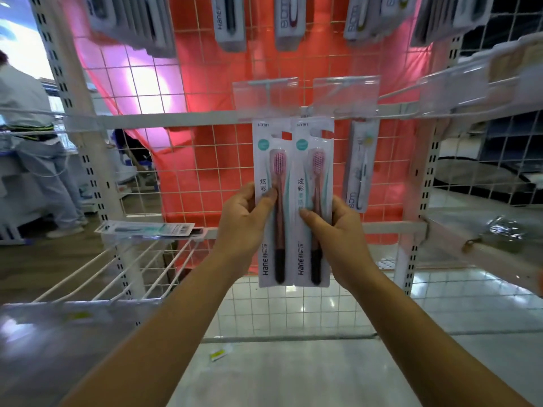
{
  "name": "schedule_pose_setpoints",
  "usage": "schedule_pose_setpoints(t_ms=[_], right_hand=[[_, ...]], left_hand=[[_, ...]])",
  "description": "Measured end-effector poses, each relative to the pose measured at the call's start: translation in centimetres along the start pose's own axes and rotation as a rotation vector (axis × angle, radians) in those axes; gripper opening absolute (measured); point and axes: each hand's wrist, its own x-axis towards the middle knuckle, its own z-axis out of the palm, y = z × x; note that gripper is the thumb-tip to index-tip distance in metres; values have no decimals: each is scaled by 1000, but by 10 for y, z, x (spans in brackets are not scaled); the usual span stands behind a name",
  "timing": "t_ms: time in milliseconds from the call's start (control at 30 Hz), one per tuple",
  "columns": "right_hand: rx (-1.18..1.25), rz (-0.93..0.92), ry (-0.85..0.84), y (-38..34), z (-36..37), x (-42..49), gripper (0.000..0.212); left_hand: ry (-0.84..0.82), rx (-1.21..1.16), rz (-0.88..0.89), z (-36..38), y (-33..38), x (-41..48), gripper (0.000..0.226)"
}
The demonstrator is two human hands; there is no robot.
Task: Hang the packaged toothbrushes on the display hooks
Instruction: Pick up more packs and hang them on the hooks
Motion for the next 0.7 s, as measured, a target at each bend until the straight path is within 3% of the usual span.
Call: schedule_pose_setpoints(t_ms=[400, 567, 700], right_hand=[[-52, -30, -33, 6, -9, 18, 15], [-55, -6, -38, 14, -13, 22, 17], [-69, 35, -36, 23, -17, 25, 17]], left_hand=[[53, -3, -64, 9, -2, 33, 24], [94, 31, -107, 11, -10, 49, 13], [85, 120, -101, 10, -22, 73, 37]])
